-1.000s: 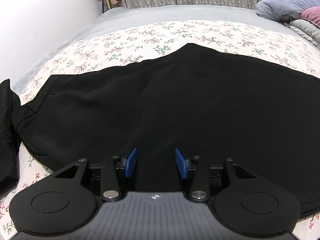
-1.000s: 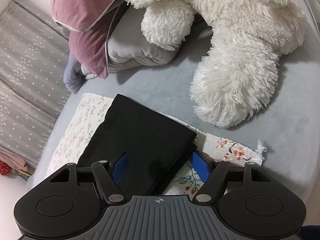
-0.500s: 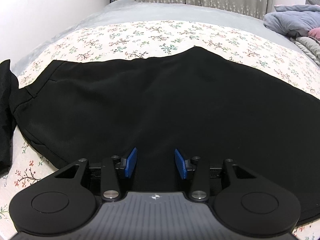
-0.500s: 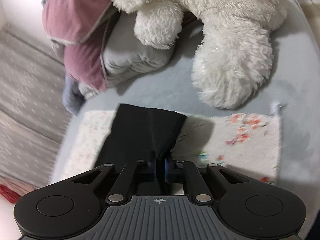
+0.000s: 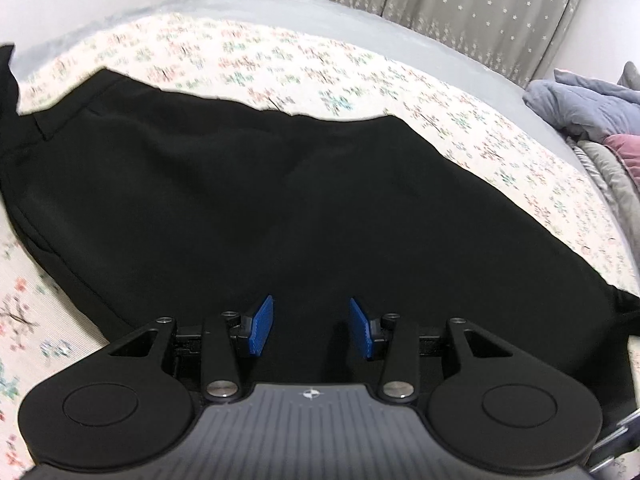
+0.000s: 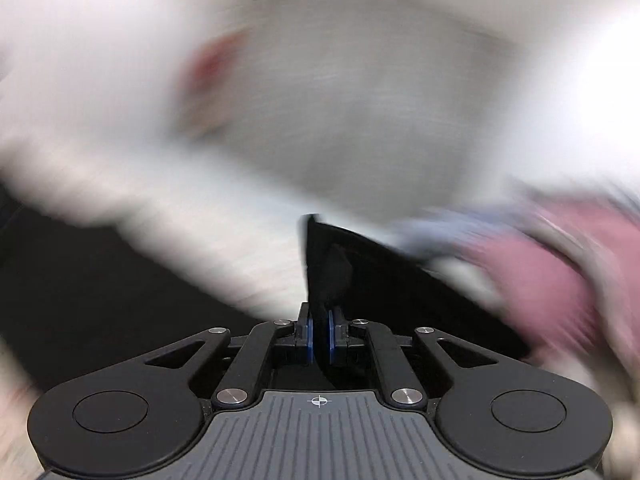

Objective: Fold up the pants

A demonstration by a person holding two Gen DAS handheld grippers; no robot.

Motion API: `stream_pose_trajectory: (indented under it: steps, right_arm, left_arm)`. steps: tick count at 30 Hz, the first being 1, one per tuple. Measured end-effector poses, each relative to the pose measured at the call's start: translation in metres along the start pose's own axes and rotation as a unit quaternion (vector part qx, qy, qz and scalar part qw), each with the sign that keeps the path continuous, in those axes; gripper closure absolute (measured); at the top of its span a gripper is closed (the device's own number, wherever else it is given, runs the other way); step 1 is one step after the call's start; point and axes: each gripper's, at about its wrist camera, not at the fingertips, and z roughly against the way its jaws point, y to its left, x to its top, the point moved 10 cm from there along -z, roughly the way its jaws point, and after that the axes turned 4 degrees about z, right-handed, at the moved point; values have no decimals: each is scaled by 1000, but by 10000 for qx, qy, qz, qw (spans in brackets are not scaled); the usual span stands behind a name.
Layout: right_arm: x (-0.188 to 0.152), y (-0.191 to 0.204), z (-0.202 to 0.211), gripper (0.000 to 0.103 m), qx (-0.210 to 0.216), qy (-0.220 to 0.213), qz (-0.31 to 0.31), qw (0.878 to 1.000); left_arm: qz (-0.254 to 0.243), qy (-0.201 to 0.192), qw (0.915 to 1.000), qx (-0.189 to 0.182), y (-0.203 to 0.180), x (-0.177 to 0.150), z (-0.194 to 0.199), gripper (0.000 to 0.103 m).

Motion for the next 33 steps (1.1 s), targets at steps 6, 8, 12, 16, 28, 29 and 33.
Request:
stream_pose_trajectory:
  steps: [6, 8, 12, 16, 28, 29, 33]
  right_arm:
    - [-21, 120, -7, 93, 751, 294, 2196, 9723]
    - [-15, 103, -11, 93, 1122, 509, 1334, 9834]
    - [-15, 89, -14, 91, 1225, 652, 811, 9870]
    - [-10, 104, -1, 84, 1193, 546, 1098, 9852]
    - [-16, -38, -22, 23, 2112, 1331, -3942, 8845]
    - [-31, -53, -33, 23, 1981, 1518, -4435, 8608]
    - [-73, -84, -71, 21, 1817, 1927, -5798, 7705]
  left_arm:
    - [30, 59, 9998, -208, -8, -1, -2, 44]
    - [93, 83, 9995, -289, -11, 0, -3, 43]
    - [165, 146, 9984, -515, -22, -1, -3, 43]
    - [38, 148, 9977, -663, -37, -5, -2, 43]
    - [-783, 302, 9897, -1163, -83, -30, -4, 40]
    - [-828, 342, 9884, -1229, -88, -32, -5, 39]
    - [-957, 440, 9842, -1420, -99, -37, -7, 37]
